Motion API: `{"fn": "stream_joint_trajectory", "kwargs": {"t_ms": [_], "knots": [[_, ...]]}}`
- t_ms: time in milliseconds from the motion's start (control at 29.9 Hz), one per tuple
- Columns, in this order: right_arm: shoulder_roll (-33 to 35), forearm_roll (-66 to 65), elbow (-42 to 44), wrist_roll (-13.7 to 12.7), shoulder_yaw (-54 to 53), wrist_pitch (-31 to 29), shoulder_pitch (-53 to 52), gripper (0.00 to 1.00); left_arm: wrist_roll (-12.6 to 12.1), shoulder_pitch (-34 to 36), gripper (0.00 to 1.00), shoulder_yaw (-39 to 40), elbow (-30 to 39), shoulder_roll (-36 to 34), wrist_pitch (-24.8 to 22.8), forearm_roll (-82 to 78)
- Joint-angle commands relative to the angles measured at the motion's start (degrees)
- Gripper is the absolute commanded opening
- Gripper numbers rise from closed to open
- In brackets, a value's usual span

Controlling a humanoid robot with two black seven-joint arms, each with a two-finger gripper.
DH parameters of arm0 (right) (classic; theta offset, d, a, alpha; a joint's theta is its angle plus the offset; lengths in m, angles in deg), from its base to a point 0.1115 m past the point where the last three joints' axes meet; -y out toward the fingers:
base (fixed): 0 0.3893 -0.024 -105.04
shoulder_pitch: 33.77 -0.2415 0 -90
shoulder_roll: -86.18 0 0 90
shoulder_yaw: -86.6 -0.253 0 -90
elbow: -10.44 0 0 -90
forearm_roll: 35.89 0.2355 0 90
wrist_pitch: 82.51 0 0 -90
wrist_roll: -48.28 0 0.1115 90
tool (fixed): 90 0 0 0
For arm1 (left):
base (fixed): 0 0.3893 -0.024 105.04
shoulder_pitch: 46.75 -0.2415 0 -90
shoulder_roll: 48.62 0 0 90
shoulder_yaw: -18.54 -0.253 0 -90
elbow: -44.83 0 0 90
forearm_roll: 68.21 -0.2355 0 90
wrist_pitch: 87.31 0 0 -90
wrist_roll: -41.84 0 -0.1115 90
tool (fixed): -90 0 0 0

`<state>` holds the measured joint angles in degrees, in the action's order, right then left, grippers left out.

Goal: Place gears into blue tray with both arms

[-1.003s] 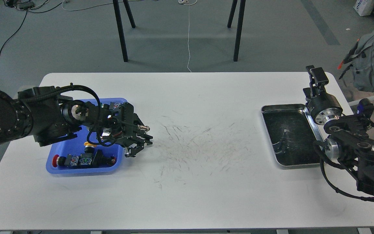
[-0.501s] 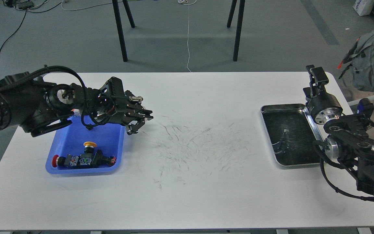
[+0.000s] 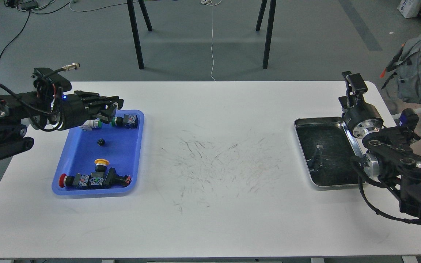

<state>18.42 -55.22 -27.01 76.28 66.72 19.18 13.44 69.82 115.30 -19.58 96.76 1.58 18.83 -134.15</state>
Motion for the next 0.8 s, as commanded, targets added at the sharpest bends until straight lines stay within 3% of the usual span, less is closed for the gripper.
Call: {"fn": "stream_joint_trajectory", "kwargs": {"t_ms": [0, 267, 568, 769], "knots": [[-0.4, 0.0, 0.0, 0.0, 0.2, 0.0, 0.0, 0.95, 0.0, -3.3, 0.11, 2.2, 2.6, -4.0, -0.1, 2.2], [-0.4, -0.1, 0.0, 0.0, 0.3, 0.0, 0.0, 0.95, 0.0, -12.4, 0.12, 6.6, 4.9, -7.5, 0.4, 3.7], [-0.6, -0.9, 0.0, 0.0, 0.3, 0.0, 0.0, 0.95, 0.0, -15.9, 0.12, 7.2, 4.5, -7.1, 0.0, 4.4], [-0.6, -0.9, 0.0, 0.0, 0.4, 0.0, 0.0, 0.95, 0.0, -16.7, 0.12, 9.8, 4.1, -7.0, -5.1, 10.6]]}}
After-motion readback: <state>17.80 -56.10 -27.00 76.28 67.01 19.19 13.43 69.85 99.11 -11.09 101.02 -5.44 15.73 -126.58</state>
